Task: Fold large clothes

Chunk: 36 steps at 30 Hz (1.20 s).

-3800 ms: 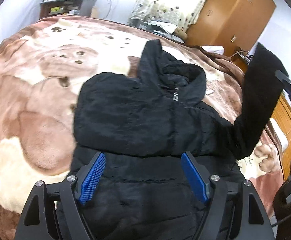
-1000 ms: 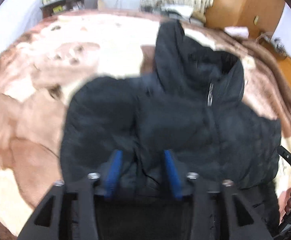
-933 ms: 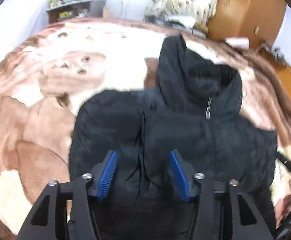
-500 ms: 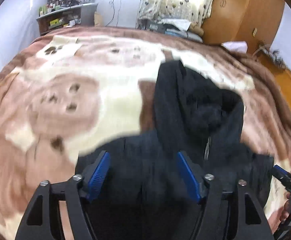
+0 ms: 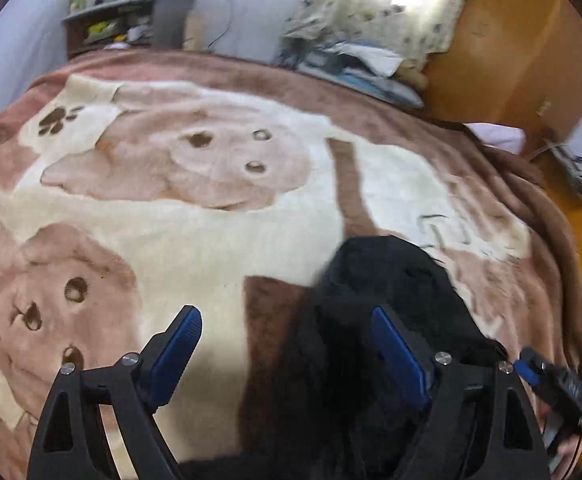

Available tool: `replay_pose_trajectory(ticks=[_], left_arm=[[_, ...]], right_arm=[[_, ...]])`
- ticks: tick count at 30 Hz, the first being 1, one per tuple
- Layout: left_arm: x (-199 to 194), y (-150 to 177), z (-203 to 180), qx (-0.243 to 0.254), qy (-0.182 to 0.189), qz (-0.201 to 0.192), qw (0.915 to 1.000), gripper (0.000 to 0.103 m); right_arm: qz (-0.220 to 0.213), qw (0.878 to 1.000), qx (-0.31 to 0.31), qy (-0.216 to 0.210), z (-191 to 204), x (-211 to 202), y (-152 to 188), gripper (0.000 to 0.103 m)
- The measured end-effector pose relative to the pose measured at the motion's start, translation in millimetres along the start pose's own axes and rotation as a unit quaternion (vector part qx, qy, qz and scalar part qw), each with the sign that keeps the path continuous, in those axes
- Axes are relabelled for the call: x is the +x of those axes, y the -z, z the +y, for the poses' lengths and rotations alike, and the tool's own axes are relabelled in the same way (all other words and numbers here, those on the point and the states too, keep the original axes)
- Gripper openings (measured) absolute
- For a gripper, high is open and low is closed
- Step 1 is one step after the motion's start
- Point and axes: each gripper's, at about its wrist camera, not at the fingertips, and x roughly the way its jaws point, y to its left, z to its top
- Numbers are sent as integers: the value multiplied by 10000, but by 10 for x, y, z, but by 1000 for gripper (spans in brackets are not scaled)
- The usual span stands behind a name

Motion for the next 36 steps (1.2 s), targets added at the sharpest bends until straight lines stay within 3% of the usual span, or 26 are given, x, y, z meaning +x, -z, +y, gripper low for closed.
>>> replay_pose_trajectory(ticks=[2, 5, 8, 10, 11, 12, 14, 17, 20, 24, 30, 36], left_arm=[[170, -64, 14, -119, -51, -3, 9999, 87], [445, -50, 2, -3, -191, 359, 9992, 87], [567, 37, 58, -197, 89, 508, 9985, 74], [628, 110, 92, -296, 125, 665, 9973, 44], [660, 153, 91, -310, 169, 801, 9962, 22], [690, 214, 75, -242, 195, 958, 9949, 13], [660, 290, 16, -6, 71, 948, 9955, 8], [490, 365, -24, 244, 11, 757, 9968, 4], [238, 434, 25, 295, -67, 572, 9979, 4], [-176, 652, 85, 326, 82, 455, 9984, 4], [-867, 1002, 245, 475, -4, 16, 9989, 4], [-1349, 1345, 552, 78, 126, -278, 9995, 4]], right_arm=[[80, 9998, -190, 83, 59, 197, -7, 78], [383, 9992, -112, 46, 45, 460, -2, 78], [676, 9977, 16, 25, 12, 640, 12, 78], [805, 9967, 32, -77, 20, 693, 48, 63], [871, 9961, -24, -153, 47, 709, 87, 45], [911, 9957, -87, -115, 75, 722, 112, 39], [866, 9955, -379, 20, 148, 681, 173, 31], [759, 9953, -595, 73, 220, 584, 217, 20], [540, 9947, -856, 178, 289, 409, 280, 16], [199, 9927, -1160, 264, 343, 105, 430, 14], [-281, 9820, -1846, 295, 478, -423, 770, 14], [-511, 9727, -2255, 169, 575, -843, 1173, 14]])
